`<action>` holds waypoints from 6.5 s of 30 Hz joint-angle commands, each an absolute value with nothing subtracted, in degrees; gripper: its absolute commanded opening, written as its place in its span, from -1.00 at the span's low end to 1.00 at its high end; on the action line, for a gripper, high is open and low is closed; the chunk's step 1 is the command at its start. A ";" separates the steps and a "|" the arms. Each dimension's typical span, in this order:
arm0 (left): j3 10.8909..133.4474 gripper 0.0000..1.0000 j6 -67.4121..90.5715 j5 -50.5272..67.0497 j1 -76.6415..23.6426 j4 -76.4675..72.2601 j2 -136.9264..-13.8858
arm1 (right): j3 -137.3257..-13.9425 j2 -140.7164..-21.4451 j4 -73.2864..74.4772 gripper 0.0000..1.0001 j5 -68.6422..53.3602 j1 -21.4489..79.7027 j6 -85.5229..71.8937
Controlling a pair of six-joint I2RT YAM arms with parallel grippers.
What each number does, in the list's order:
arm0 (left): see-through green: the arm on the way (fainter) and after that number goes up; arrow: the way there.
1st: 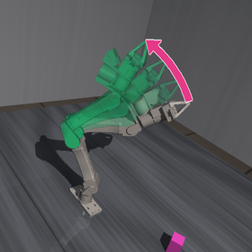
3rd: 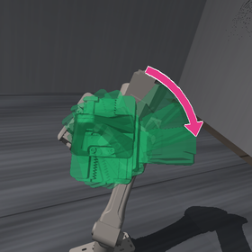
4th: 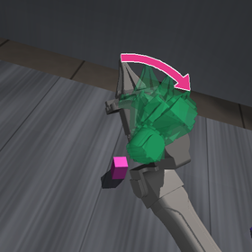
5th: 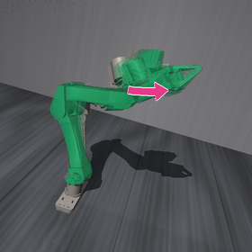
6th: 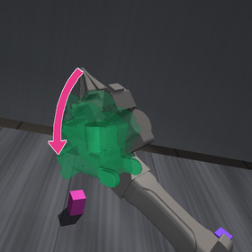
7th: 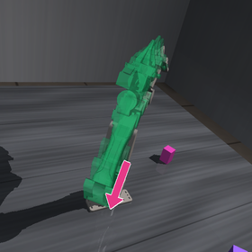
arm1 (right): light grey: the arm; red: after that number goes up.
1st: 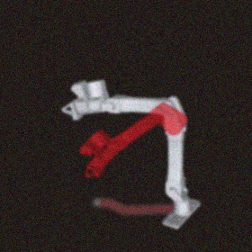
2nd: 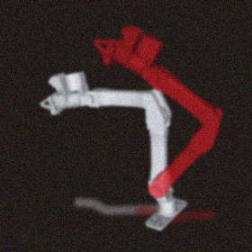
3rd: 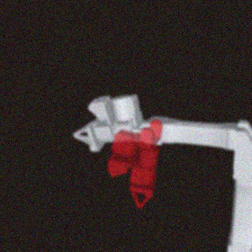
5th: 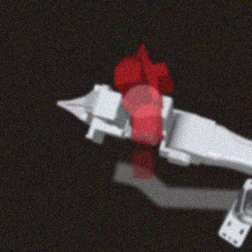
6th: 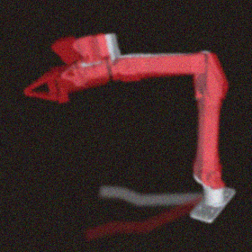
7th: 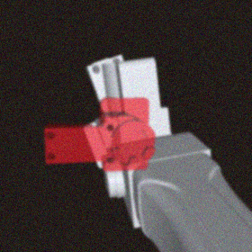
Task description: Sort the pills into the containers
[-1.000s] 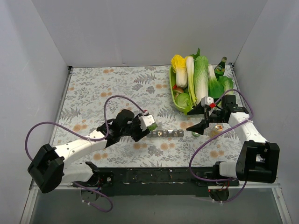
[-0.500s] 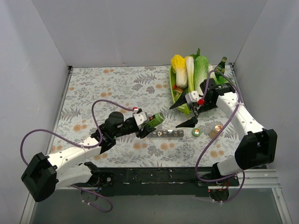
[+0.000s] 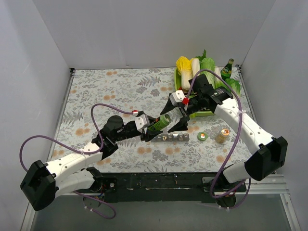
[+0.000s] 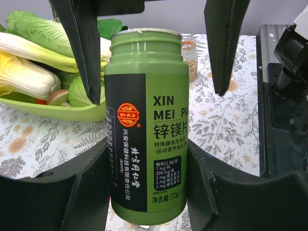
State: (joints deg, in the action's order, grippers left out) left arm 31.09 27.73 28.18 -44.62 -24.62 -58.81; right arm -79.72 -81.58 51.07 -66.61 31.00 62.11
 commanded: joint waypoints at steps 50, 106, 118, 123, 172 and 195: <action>39.90 0.16 29.27 32.17 -45.79 -11.87 -65.65 | -71.54 -77.52 38.58 -0.69 -58.36 36.65 42.98; 24.08 -1.00 33.48 28.48 -45.79 -11.25 -48.52 | -45.44 -82.44 30.68 0.77 -11.51 14.15 47.81; 23.82 -1.00 34.98 28.21 -45.79 -11.78 -47.64 | -41.93 -82.53 28.22 0.18 -11.43 14.06 46.23; 24.17 -1.00 35.51 29.97 -45.79 -12.65 -47.90 | -43.50 -80.87 31.98 -0.52 -15.20 14.06 47.19; 36.30 -1.00 39.73 40.52 -48.87 -9.84 -60.29 | -84.64 -81.21 66.62 -0.63 -57.92 38.06 64.95; 37.18 -1.00 39.90 40.43 -49.13 -11.25 -60.38 | -79.98 -81.47 65.66 -0.58 -56.43 38.67 63.11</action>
